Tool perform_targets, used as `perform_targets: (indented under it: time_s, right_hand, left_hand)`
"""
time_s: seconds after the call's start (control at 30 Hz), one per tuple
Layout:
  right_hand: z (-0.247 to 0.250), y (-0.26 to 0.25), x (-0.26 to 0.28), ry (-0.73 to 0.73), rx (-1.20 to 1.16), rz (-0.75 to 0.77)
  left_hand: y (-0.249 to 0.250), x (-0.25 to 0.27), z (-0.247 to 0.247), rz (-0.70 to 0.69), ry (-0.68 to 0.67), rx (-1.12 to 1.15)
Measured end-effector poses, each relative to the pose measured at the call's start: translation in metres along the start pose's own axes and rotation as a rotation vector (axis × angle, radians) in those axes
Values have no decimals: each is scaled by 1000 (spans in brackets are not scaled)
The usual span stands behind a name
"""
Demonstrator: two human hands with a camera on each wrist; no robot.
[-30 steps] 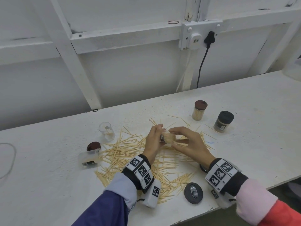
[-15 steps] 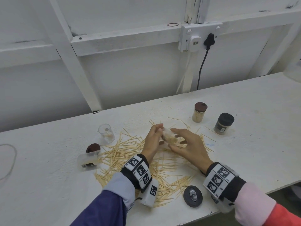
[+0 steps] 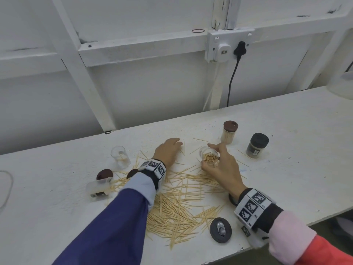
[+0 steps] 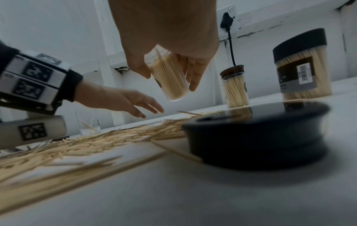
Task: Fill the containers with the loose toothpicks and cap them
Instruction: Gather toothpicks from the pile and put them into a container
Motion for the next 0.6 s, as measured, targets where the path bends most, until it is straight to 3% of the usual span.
perform_targets:
  time_s: [0.1, 0.17, 0.3, 0.4, 0.6]
  right_hand:
    - [-3, 0, 0, -28, 17, -8]
    - [-4, 0, 1, -43, 18, -8]
    - [-6, 1, 1, -69, 8, -12]
    - [-6, 3, 1, -64, -8, -17]
    - [-7, 6, 1, -77, -12, -11]
  left_hand:
    - [11, -2, -18, -107, -114, -254]
    - [13, -2, -19, -111, -131, -309]
    - [7, -5, -4, -113, -61, -289]
    - [-6, -6, -1, -64, -100, -199]
    - [-10, 12, -1, -147, -116, -147]
Point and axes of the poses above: each hand's wrist, its own x-axis away from the middle knuckle, its own z-axis out of the back of the hand, y = z × x, the point moved 9 cm from there along -x, towards the middle knuckle, and after that the axes turned 14 degrees about z, right-handed, at the moved point
